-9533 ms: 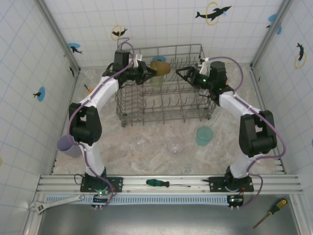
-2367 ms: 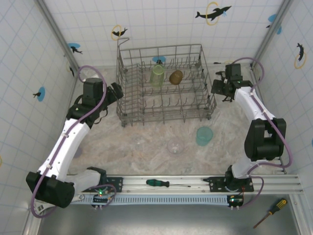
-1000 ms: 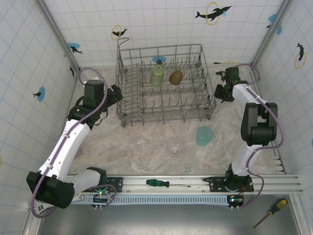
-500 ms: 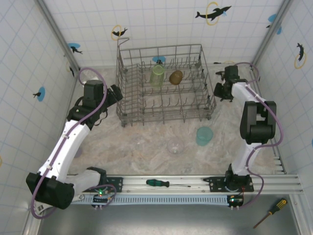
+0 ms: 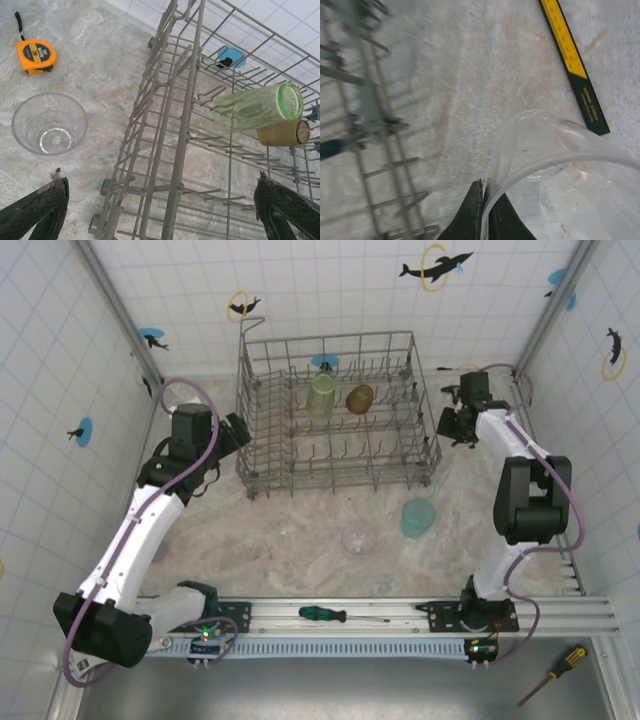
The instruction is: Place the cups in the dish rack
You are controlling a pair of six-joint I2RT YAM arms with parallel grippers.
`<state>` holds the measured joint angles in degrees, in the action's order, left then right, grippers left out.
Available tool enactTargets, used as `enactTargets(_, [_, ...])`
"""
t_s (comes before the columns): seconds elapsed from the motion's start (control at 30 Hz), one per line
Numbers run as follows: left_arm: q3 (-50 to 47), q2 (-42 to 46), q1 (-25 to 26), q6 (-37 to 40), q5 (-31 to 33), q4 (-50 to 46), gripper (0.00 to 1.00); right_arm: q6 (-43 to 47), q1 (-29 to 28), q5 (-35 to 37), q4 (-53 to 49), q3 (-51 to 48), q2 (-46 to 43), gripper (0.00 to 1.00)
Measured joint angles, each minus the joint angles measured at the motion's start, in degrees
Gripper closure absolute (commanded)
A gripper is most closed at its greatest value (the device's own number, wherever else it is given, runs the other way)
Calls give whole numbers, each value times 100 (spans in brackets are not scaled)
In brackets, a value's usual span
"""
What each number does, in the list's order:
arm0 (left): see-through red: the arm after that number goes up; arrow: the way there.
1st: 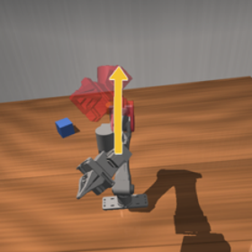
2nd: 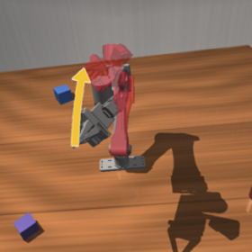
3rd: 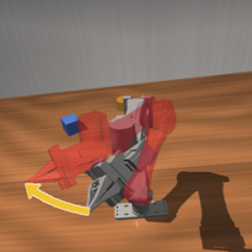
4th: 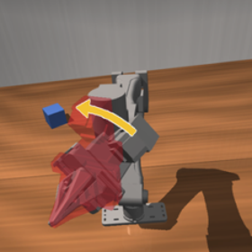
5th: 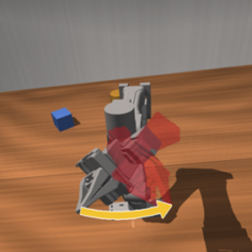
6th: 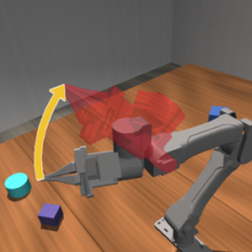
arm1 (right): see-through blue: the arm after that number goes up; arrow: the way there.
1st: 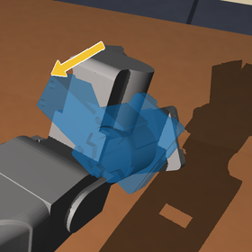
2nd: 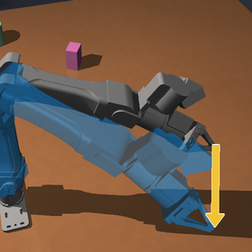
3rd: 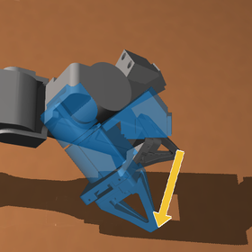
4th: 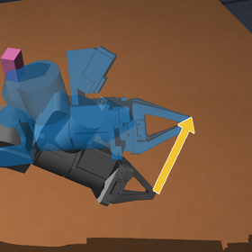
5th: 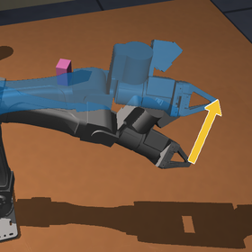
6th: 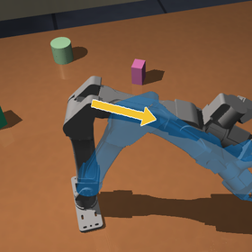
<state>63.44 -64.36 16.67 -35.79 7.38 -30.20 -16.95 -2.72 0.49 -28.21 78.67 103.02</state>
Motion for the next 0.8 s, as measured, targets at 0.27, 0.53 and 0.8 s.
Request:
enactTargets(0.27, [4,-83,0,-17,114,-9,2,2,-382,-4,286,0,-1036,100])
enactTargets(0.53, [94,-278,0,-22,66,2,2,-35,-483,-326,638,0,-1180,100])
enactTargets(0.8, [428,-378,0,-46,-162,109,2,-271,-632,-1189,1390,-105,-1200,100])
